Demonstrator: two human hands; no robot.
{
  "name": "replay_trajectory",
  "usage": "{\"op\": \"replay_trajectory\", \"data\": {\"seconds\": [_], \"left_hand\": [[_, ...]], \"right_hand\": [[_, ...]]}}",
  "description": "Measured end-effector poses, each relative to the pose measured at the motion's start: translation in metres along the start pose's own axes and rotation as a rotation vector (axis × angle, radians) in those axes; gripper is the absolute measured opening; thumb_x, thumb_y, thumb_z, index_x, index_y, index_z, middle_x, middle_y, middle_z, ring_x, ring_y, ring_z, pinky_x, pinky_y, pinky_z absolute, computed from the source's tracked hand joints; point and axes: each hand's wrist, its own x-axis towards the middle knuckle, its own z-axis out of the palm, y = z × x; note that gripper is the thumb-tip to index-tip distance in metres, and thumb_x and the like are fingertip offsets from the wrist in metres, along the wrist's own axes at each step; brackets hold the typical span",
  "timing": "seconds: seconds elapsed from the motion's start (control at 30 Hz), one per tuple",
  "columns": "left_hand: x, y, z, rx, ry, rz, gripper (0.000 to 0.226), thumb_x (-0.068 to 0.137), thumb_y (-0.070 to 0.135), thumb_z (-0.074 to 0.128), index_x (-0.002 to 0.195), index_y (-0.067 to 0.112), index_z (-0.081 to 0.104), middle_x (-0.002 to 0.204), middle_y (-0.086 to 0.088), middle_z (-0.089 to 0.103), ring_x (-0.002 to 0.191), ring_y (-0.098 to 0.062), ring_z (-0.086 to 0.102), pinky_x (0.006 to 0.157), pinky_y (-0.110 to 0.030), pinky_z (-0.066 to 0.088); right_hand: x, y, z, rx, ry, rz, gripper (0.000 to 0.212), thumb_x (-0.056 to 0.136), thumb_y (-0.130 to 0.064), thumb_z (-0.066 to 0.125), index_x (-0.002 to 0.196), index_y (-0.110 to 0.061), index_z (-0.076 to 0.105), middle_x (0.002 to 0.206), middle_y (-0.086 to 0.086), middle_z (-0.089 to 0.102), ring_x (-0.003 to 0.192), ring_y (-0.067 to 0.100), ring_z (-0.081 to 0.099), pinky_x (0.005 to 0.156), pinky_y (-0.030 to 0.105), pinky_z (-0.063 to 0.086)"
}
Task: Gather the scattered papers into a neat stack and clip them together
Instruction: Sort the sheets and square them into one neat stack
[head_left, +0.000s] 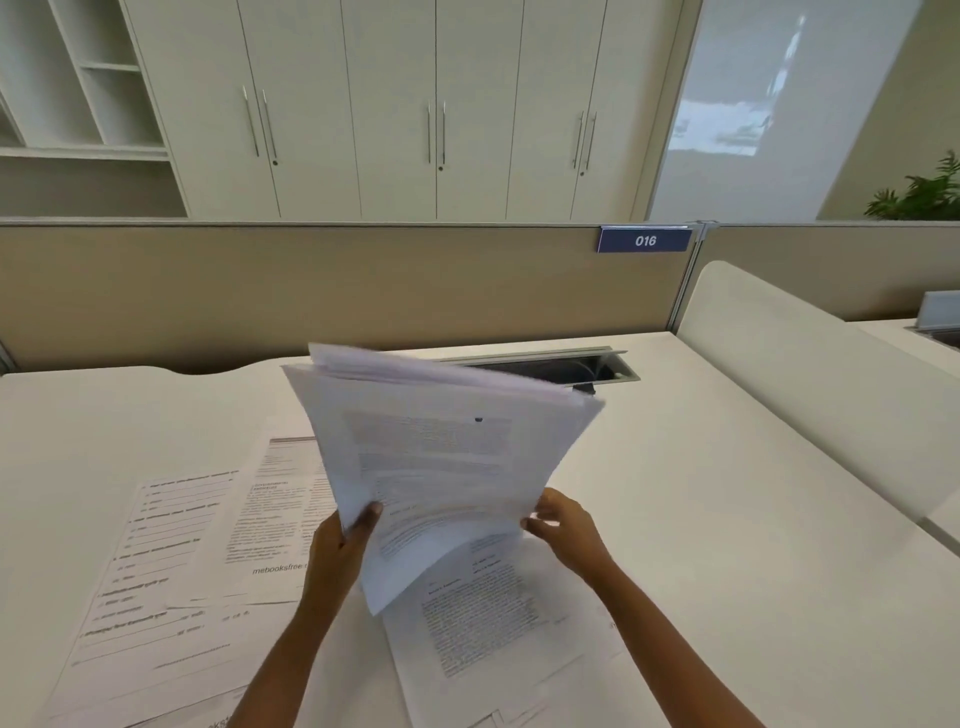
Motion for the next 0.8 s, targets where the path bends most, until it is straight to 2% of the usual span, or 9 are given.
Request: {"op": "replay_trajectory", "data": {"seconds": [0.03,0.13,0.17,0.23,0.33,0.43,0.53,0.67,0.8], "left_hand": [[0.005,-0.005,0.001,0.006,0.018,-0.02,0.025,0.086,0.009,0.058,0.111,0.008,0.053,0.099,-0.007,0.06,0.081,-0.017,0.059,0.065,-0.015,0.045],[0.012,-0.015,0.004,-0.056,0.04,-0.152,0.014,0.09,0.012,0.053,0.103,0.005,0.056,0.089,-0.007,0.06,0.075,-0.023,0.057,0.062,-0.024,0.042],[0.013,-0.02,0.004,-0.073,0.071,-0.194,0.007,0.091,0.011,0.052,0.095,0.007,0.056,0.082,-0.007,0.059,0.072,-0.022,0.054,0.062,-0.024,0.04],[0.015,-0.028,0.002,-0.122,0.145,-0.271,0.012,0.092,0.005,0.048,0.083,0.01,0.054,0.069,-0.006,0.054,0.07,-0.02,0.05,0.06,-0.025,0.037],[0.015,-0.036,-0.003,-0.118,0.096,-0.265,0.018,0.093,0.008,0.046,0.103,0.012,0.059,0.089,-0.005,0.062,0.087,-0.024,0.056,0.078,-0.037,0.045],[0.011,-0.039,-0.005,-0.144,0.111,-0.278,0.021,0.092,0.011,0.05,0.111,0.012,0.059,0.104,-0.009,0.062,0.101,-0.031,0.057,0.087,-0.044,0.045],[0.007,-0.038,-0.003,-0.168,0.123,-0.288,0.04,0.091,0.011,0.052,0.129,0.005,0.047,0.125,-0.016,0.055,0.113,-0.037,0.053,0.098,-0.051,0.043],[0.008,-0.037,-0.001,-0.227,0.112,-0.327,0.041,0.091,0.012,0.053,0.13,0.003,0.046,0.129,-0.017,0.054,0.114,-0.036,0.053,0.101,-0.048,0.042],[0.011,-0.038,-0.003,-0.275,0.139,-0.359,0.036,0.092,0.012,0.05,0.126,0.003,0.049,0.122,-0.019,0.058,0.1,-0.032,0.058,0.088,-0.042,0.048]], "right_hand": [[0.001,0.006,-0.002,-0.154,-0.004,0.065,0.045,0.085,-0.022,0.064,0.125,-0.006,0.051,0.129,0.012,0.054,0.12,0.027,0.05,0.098,0.03,0.04],[-0.003,0.019,-0.007,-0.548,-0.04,0.314,0.082,0.075,-0.053,0.066,0.134,-0.007,0.034,0.137,0.014,0.038,0.128,0.029,0.037,0.102,0.041,0.038],[-0.004,0.021,-0.009,-0.605,-0.051,0.372,0.09,0.07,-0.058,0.067,0.134,-0.007,0.032,0.137,0.014,0.035,0.128,0.029,0.034,0.101,0.043,0.037],[-0.005,0.021,-0.011,-0.657,-0.051,0.426,0.098,0.063,-0.063,0.07,0.132,-0.006,0.031,0.135,0.013,0.033,0.127,0.028,0.033,0.1,0.042,0.038],[-0.002,0.019,-0.014,-0.662,-0.045,0.449,0.099,0.059,-0.059,0.075,0.13,-0.004,0.032,0.132,0.013,0.033,0.125,0.027,0.033,0.099,0.039,0.039],[0.001,0.017,-0.016,-0.626,-0.04,0.462,0.1,0.06,-0.054,0.078,0.131,-0.002,0.03,0.132,0.014,0.034,0.125,0.028,0.035,0.1,0.039,0.04],[0.001,0.017,-0.018,-0.57,-0.034,0.47,0.1,0.061,-0.049,0.079,0.131,-0.001,0.026,0.134,0.015,0.034,0.127,0.03,0.036,0.102,0.038,0.039],[-0.004,0.019,-0.015,-0.465,-0.044,0.438,0.098,0.068,-0.04,0.078,0.134,0.001,0.018,0.136,0.018,0.037,0.127,0.032,0.042,0.102,0.038,0.041],[-0.009,0.019,-0.01,-0.439,-0.027,0.36,0.086,0.069,-0.032,0.077,0.131,-0.005,0.023,0.128,0.015,0.052,0.115,0.031,0.054,0.094,0.037,0.048]]}}
